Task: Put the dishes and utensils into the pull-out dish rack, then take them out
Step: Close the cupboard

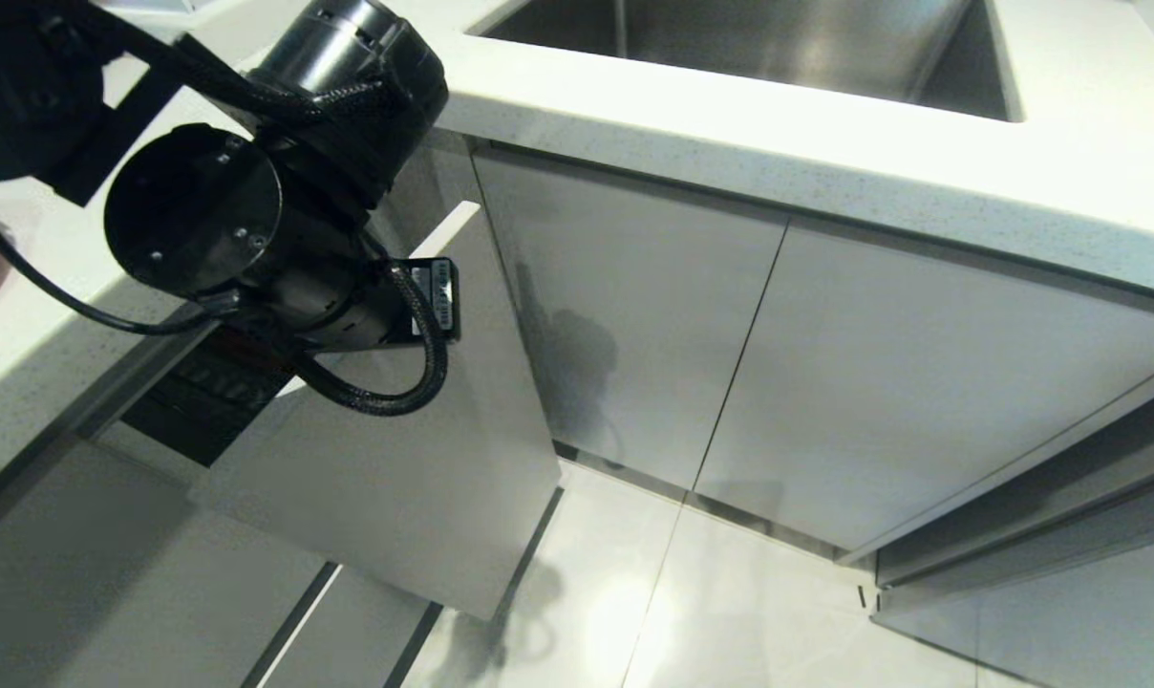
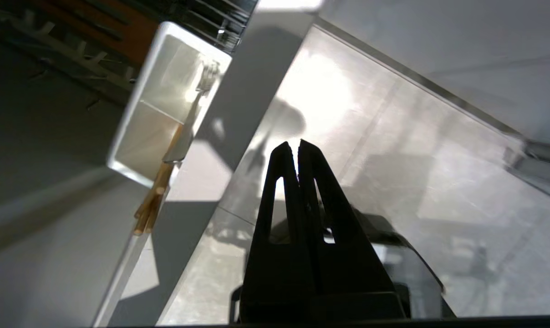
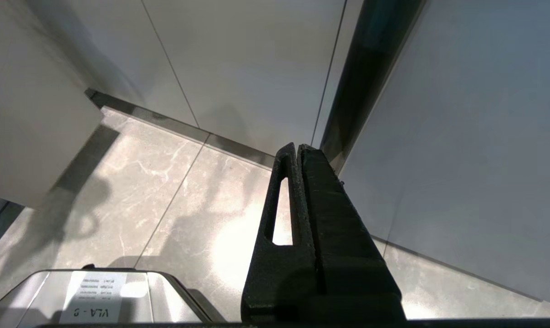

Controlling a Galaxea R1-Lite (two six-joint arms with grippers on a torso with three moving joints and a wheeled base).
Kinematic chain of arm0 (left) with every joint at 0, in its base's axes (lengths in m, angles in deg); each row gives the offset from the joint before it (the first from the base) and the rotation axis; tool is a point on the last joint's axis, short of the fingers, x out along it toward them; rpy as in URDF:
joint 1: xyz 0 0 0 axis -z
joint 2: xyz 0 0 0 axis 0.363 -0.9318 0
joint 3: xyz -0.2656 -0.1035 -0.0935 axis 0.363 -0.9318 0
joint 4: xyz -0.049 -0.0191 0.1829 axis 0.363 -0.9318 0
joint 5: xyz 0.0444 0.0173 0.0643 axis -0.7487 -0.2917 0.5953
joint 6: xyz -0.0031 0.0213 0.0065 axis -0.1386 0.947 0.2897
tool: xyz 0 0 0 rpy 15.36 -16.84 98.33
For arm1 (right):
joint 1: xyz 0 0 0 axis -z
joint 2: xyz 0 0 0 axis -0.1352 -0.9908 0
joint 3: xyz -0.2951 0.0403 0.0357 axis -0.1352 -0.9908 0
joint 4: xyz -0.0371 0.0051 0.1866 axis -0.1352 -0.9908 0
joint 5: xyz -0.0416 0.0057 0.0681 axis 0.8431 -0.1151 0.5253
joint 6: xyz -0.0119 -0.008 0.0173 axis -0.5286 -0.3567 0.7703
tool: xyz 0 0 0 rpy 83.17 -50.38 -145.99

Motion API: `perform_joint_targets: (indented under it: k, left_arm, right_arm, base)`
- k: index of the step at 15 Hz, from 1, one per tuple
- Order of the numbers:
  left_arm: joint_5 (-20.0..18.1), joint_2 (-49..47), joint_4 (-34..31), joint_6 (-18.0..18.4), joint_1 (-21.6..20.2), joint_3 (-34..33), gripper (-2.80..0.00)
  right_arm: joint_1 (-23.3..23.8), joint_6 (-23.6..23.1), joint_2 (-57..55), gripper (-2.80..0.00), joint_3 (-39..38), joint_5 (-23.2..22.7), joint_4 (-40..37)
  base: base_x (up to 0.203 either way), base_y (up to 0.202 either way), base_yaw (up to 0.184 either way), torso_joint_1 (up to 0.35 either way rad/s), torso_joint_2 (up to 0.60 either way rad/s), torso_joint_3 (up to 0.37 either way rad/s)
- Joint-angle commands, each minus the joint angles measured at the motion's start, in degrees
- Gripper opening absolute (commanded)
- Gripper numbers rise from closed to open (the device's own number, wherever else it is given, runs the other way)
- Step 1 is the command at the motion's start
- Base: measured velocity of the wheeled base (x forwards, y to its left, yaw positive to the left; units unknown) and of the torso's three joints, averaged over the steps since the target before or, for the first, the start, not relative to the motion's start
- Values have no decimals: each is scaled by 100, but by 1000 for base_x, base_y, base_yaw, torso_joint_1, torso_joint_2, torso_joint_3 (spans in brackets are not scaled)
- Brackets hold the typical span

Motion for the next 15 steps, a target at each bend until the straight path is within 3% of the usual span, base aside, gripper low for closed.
perform_joint_targets:
  k: [1,7,15]
  left_arm:
    - [26,15,-26,65,-320,16,-280]
    - [281,8,-35,296,-1208,320,-280]
    - [360,-10,-35,296,-1221,325,-280]
  right_arm:
    - [0,-4,-2,-280,0,-1,1]
    - [0,-3,-2,-280,0,-1,1]
    - [0,-7,-2,-280,0,-2,1]
  base:
    - [0,0,0,0,0,0]
    - [0,0,0,0,0,0]
    - [0,0,0,0,0,0]
